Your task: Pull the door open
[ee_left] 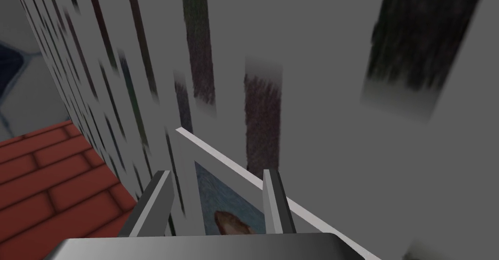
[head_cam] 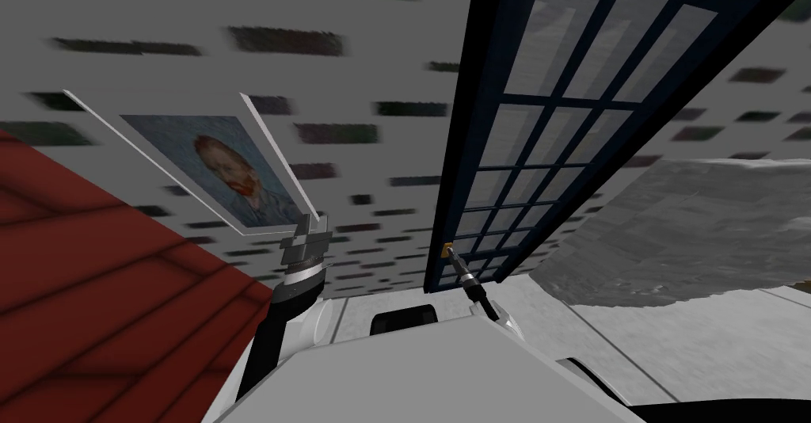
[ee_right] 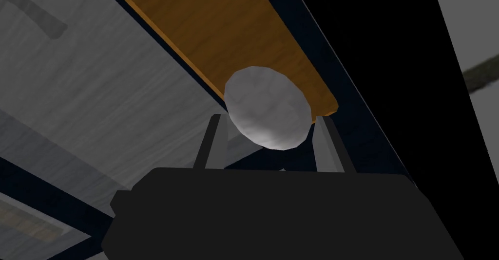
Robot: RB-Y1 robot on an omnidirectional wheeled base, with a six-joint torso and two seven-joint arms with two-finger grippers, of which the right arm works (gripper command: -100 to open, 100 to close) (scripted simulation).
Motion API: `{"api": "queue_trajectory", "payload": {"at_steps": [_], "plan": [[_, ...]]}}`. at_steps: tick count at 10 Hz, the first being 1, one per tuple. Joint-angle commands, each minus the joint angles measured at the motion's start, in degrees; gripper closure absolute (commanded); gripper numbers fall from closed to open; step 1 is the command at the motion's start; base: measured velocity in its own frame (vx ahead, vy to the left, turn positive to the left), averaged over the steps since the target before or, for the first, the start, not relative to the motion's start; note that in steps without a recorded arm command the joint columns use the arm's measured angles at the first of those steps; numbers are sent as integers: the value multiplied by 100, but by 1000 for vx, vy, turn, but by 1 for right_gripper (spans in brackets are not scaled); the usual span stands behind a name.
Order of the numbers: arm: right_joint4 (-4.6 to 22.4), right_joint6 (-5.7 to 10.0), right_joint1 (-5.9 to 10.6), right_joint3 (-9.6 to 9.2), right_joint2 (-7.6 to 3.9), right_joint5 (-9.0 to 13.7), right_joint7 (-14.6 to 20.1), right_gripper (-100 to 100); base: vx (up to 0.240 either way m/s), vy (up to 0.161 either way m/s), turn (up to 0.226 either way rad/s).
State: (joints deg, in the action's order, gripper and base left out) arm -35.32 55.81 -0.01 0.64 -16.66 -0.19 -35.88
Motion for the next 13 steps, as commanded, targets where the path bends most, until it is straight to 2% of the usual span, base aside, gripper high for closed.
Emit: {"api": "queue_trajectory", "payload": {"at_steps": [1,4,5,6,7,10,11,12,13], "plan": [[-17,-29,-28,-55,53,12,222,100,-41,-15,31],[-10,-46,-8,-85,55,130,666,100,-36,-13,55],[-10,-46,-8,-85,55,130,692,100,-28,-11,24],[-6,-55,1,-100,55,188,913,100,-33,-13,60],[-6,-55,1,-100,55,188,927,100,-31,-14,36],[1,-73,22,-130,57,312,1383,100,-35,-16,50],[1,-73,22,-130,57,312,1399,100,-32,-7,27],[5,-82,32,-147,58,377,1626,100,-41,-14,41],[5,-82,32,-147,58,377,1636,100,-36,-16,53]]}}
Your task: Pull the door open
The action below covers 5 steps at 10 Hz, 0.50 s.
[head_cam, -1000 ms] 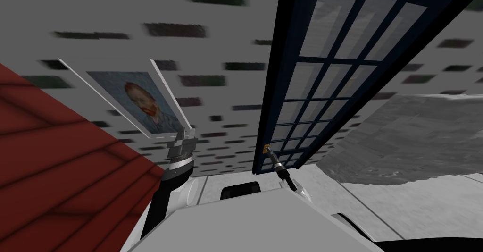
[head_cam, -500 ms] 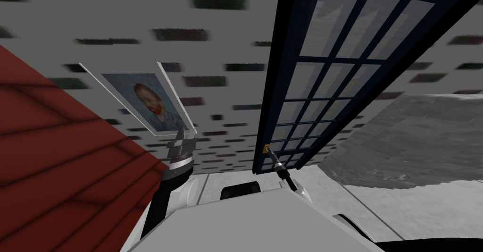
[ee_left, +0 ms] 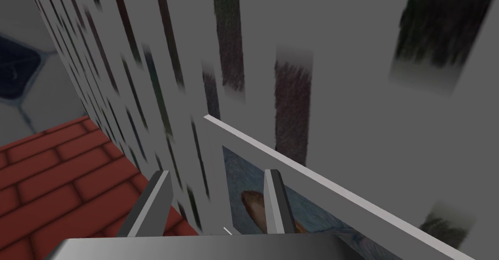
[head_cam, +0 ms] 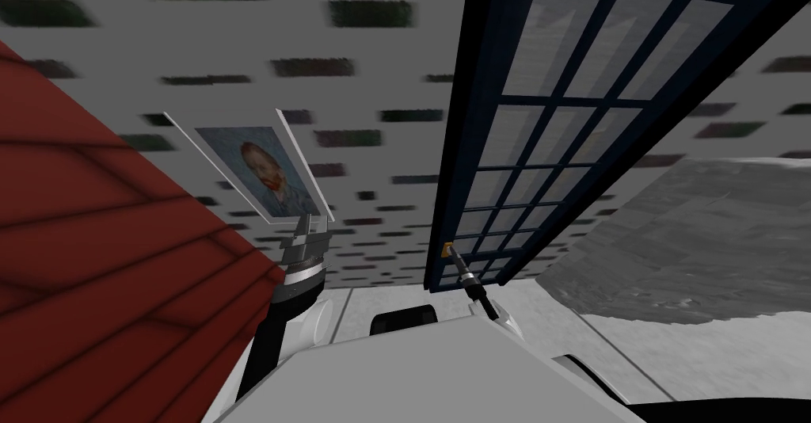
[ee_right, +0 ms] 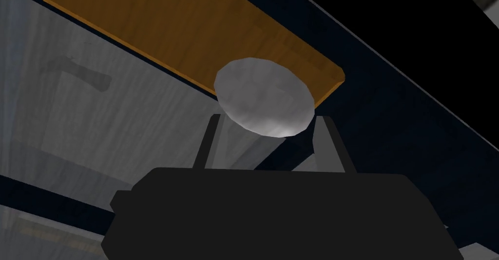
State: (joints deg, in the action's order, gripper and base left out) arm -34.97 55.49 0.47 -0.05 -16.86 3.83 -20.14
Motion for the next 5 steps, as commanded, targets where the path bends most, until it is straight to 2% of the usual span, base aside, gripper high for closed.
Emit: {"api": "queue_trajectory", "payload": {"at_steps": [1,2,3,5], "plan": [[-26,-59,-4,-94,78,40,286,100,-40,-21,66],[-26,-59,-4,-94,78,40,298,100,-30,-19,55],[-22,-69,6,-110,79,105,526,100,-48,-16,82],[-18,-78,17,-127,80,171,772,100,-55,-21,54]]}}
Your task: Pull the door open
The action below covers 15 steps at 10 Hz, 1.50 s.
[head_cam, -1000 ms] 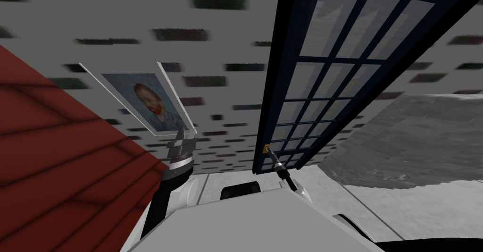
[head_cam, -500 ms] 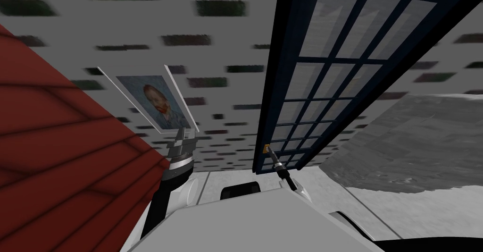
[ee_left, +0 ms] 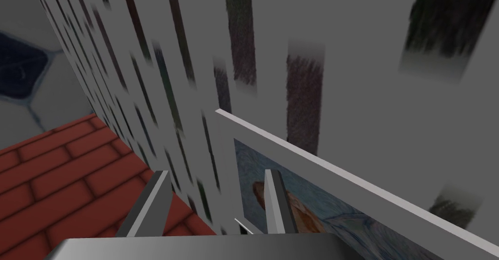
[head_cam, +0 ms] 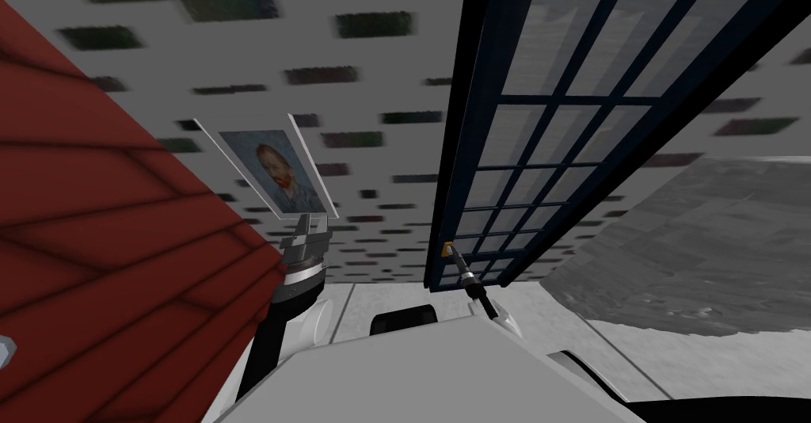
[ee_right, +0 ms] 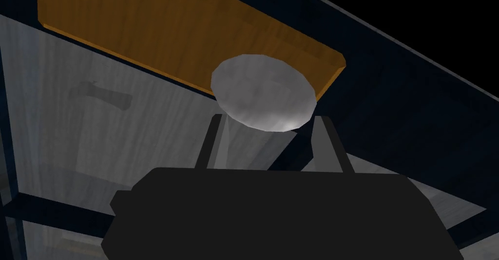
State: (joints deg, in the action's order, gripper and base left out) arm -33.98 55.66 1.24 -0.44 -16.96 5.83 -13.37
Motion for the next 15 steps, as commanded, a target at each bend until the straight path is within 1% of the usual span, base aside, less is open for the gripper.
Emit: {"api": "queue_trajectory", "payload": {"at_steps": [1,4,5,6,7,8,9,11,12,13,14,15], "plan": [[-114,-106,-48,-105,90,40,286,100,-54,-14,65],[-114,-106,-48,-105,90,40,333,100,-15,-12,14],[-109,-116,-37,-122,91,110,571,100,-24,-11,54],[-105,-126,-25,-140,92,179,710,100,-58,-28,115],[-105,-126,-25,-140,92,179,808,100,-48,-28,52],[-101,-136,-14,-157,93,248,987,100,-46,-21,81],[-101,-136,-14,-157,93,248,1046,100,-40,-18,34],[-93,-156,9,-193,95,390,1415,100,-55,-17,77],[-93,-156,9,-193,95,390,1521,100,-55,-26,42],[-89,-167,20,-211,96,461,1719,100,-43,-28,51],[-89,-167,20,-211,96,461,1758,100,-29,-16,50],[-85,-177,32,-229,97,533,1983,100,-49,-14,96]]}}
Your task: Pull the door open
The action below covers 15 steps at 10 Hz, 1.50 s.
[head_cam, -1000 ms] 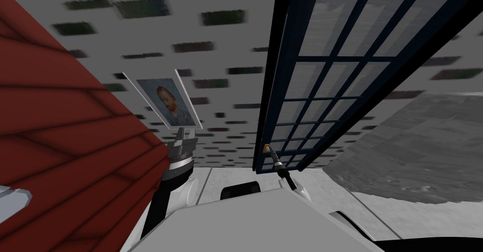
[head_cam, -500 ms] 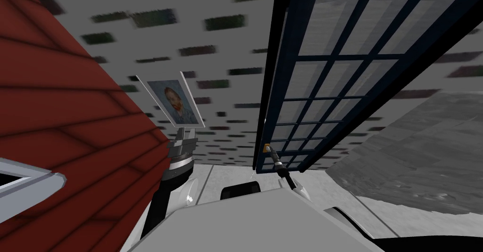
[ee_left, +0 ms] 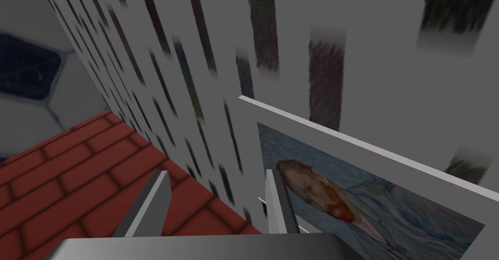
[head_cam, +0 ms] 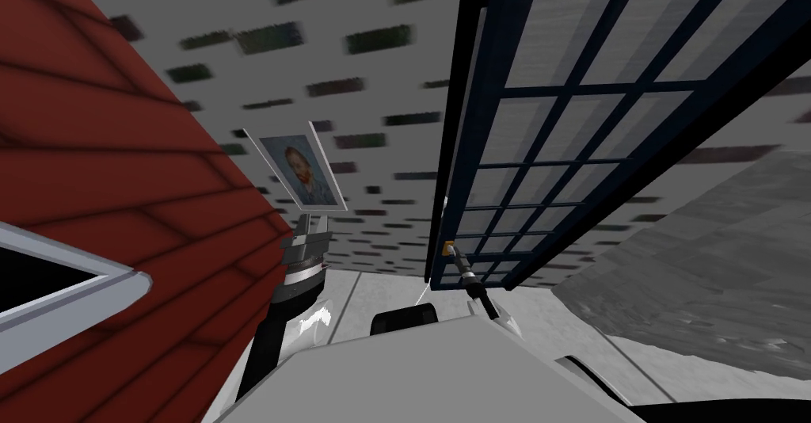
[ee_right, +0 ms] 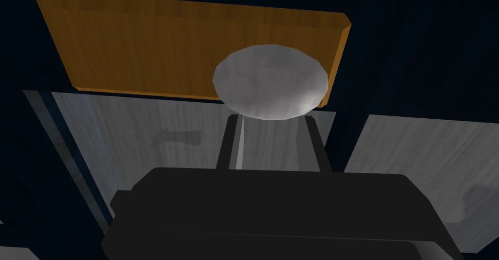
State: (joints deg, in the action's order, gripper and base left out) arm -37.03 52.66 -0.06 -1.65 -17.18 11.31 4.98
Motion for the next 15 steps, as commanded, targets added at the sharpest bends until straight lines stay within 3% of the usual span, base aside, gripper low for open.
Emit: {"api": "queue_trajectory", "payload": {"at_steps": [1,3,10,11,12,14,15], "plan": [[221,123,162,-108,119,-15,161,100,-39,-23,38],[221,123,162,-108,119,-15,161,100,-14,-1,-8],[242,71,219,-198,124,342,1349,100,-49,-21,72],[242,71,219,-198,124,342,1349,100,-37,-12,51],[246,61,231,-216,125,413,1587,100,-44,-19,73],[246,61,231,-216,125,413,1587,100,-31,-19,31],[250,51,242,-233,127,482,1824,100,-28,-13,42]]}}
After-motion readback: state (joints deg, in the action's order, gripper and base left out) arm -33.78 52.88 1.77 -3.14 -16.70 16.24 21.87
